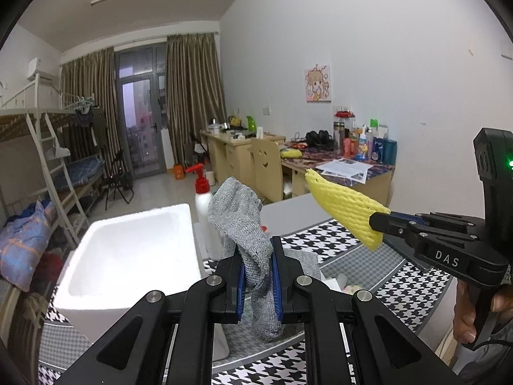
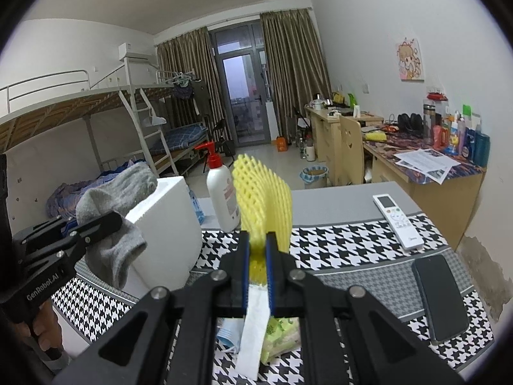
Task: Organize soft objects
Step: 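Carry the grey sock and yellow net with both tools over the white foam box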
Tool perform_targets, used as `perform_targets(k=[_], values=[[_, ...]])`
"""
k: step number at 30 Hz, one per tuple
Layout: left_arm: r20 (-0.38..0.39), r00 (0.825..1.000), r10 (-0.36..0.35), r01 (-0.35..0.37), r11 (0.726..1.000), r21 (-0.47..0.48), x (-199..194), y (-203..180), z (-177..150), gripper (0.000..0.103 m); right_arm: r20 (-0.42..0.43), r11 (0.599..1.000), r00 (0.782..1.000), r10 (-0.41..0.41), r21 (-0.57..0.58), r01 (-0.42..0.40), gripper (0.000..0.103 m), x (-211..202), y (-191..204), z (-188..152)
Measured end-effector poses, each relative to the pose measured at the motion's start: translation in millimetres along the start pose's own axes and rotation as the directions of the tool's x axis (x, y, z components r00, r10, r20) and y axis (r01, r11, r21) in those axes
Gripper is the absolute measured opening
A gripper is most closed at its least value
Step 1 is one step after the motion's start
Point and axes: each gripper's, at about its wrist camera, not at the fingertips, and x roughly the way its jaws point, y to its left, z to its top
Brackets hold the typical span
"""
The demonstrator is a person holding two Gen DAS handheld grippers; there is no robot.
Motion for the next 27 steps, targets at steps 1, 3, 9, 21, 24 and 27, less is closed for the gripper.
perform_targets(k=[1,3,9,21,24,27], values=[[0.004,1.000,0.003,-0.003,1.000,0.001,-1.3,1.4,0.9,0.014,0.001,1.000,1.000,0.000,-0.002,0.000,0.012,0.6,0.9,0.4],[0.012,1.000,0.011,-0.011,1.000,-0.007,-2.8,5.0,1.6,0.014,0.002,1.000,1.000,0.006,-0.005,-0.006,0.012,1.0,4.3,1.5],[0.032,0.999,0.029,-0.028,0.999,-0.024,-7.3,16.5,3.9,0.014,0.009,1.000,1.000,0.021,-0.017,-0.021,0.012,3.0,13.3,7.6],[0.052,0.995,0.083,-0.081,0.996,-0.039,-14.9,36.9,7.5,0.014,0.021,0.997,0.998,0.065,-0.041,-0.064,0.012,12.4,32.7,14.7],[0.057,0.994,0.097,-0.094,0.995,-0.042,-16.6,41.3,8.0,0.014,0.018,0.996,0.997,0.077,-0.047,-0.076,0.012,15.8,37.2,16.7],[0.055,0.992,0.111,-0.108,0.993,-0.055,-16.2,46.3,8.4,0.014,0.015,0.995,0.996,0.087,-0.050,-0.086,0.012,18.4,40.8,18.3]])
